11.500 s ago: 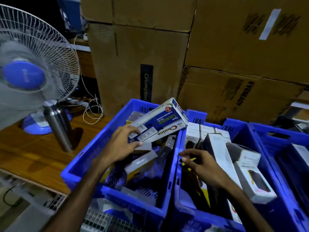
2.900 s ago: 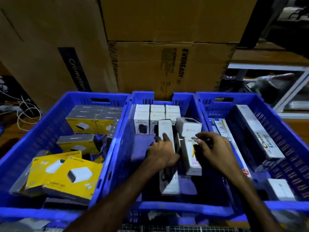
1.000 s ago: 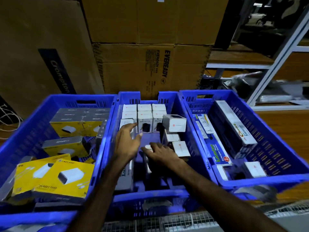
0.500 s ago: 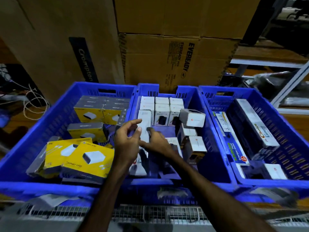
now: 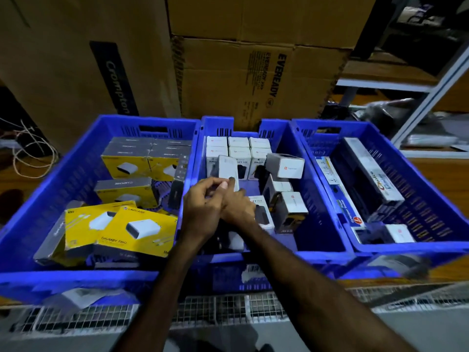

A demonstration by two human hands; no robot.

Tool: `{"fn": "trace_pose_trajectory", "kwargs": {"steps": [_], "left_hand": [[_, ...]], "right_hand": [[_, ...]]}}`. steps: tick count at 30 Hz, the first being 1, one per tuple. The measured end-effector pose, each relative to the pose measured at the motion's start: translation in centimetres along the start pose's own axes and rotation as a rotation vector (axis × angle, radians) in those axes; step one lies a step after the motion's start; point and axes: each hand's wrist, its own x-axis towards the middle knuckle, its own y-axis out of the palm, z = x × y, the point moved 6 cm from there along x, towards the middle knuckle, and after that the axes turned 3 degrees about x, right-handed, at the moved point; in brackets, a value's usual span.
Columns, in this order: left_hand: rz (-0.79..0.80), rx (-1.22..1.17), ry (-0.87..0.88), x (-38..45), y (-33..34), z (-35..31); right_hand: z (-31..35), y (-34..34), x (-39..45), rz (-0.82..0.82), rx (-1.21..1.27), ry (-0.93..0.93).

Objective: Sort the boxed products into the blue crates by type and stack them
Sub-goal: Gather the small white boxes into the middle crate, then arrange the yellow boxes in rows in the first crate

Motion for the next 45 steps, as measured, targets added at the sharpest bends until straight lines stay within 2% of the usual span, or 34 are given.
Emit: {"fn": "trace_pose_trajectory", "kwargs": {"steps": [4,9,14,19,26,29,32,34,38,40,42,45], "left_hand": [[0.013,-0.084,0.045,0.1,-0.2,-0.5],[-0.051,-0.192,0.068,0.4,1.1,-1.1],[0.024,-0.21,0.124,-0.5,5.7,-3.7],[0.132,-0.142,0.174,-1.5,10.9,-5.3],[0.184,-0.082,0.196,-2.4,19.2,-7.7],[0.182,-0.069,0.18,-3.0,22.5,-7.9],[0.189,-0.012,0.158,-3.6,25.2,-8.3],[0.184,0.034,0.175,-3.9,26.5,-8.6],[0.228,0.175,0.243,-4.7,28.5,-8.6],[0.317,0.241,0.27,-5.2,29.7,-8.2],[0.458,0.351,0.295,-5.5,31.2,-7.5],[0.707,0.611,0.297,-5.7,33.0,-6.1]], "right_hand": [[-1.7,-3.4,-0.8,-0.055,0.144,-0.018],[-5.9,-10.3,-1.5,-0.153,0.546,-0.078],[-12.1,-18.0,-2.9,-0.192,0.969,-0.149],[-21.3,-24.7,-2.0,-0.239,1.175,-0.125],[-33.2,-26.1,2.8,-0.182,1.111,0.062],[-35.7,-24.5,6.4,-0.143,1.111,0.092],[-34.2,-23.5,8.3,-0.127,1.13,0.127],[-33.7,-23.2,9.0,-0.139,0.981,0.132],[-35.1,-24.5,8.3,-0.207,0.438,0.136],[-35.9,-25.6,7.5,-0.182,0.304,0.049],[-36.8,-26.7,6.6,-0.097,0.272,-0.053],[-37.7,-27.1,3.6,0.169,0.254,-0.195]]}}
